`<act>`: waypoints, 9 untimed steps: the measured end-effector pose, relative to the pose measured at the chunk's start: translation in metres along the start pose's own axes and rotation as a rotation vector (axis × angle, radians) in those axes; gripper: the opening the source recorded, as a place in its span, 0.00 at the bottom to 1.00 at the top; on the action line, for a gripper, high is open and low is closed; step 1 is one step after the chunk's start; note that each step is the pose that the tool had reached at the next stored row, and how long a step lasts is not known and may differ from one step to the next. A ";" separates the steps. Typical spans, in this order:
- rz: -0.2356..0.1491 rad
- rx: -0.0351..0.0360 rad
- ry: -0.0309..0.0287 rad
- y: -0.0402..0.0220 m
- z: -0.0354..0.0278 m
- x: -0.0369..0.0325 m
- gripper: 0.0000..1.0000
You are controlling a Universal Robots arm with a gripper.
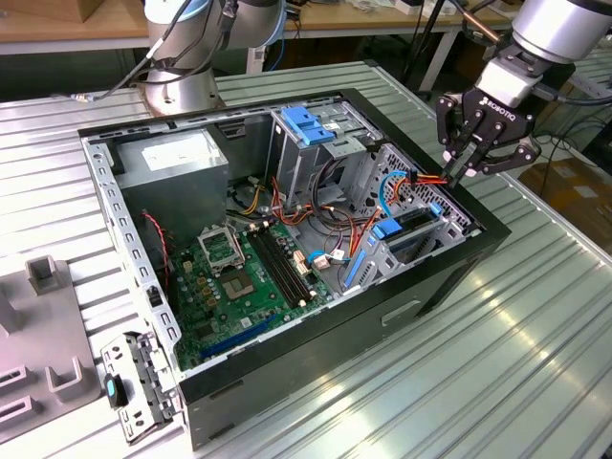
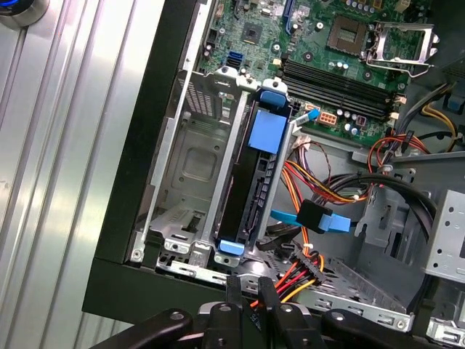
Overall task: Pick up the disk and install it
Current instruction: 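Insert the first disk wire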
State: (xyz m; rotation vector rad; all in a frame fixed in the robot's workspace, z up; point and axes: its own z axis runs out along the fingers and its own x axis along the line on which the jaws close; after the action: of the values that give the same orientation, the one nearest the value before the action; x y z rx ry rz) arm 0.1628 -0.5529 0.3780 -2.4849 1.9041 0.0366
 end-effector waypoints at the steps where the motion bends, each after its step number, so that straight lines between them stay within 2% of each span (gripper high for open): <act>1: 0.000 0.0000 0.0000 0.0000 0.0000 0.0000 0.24; 9: 0.000 0.0000 0.0000 -0.0001 0.0000 0.0000 0.24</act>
State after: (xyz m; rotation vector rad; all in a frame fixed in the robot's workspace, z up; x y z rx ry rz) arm 0.1629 -0.5529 0.3780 -2.4850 1.9041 0.0366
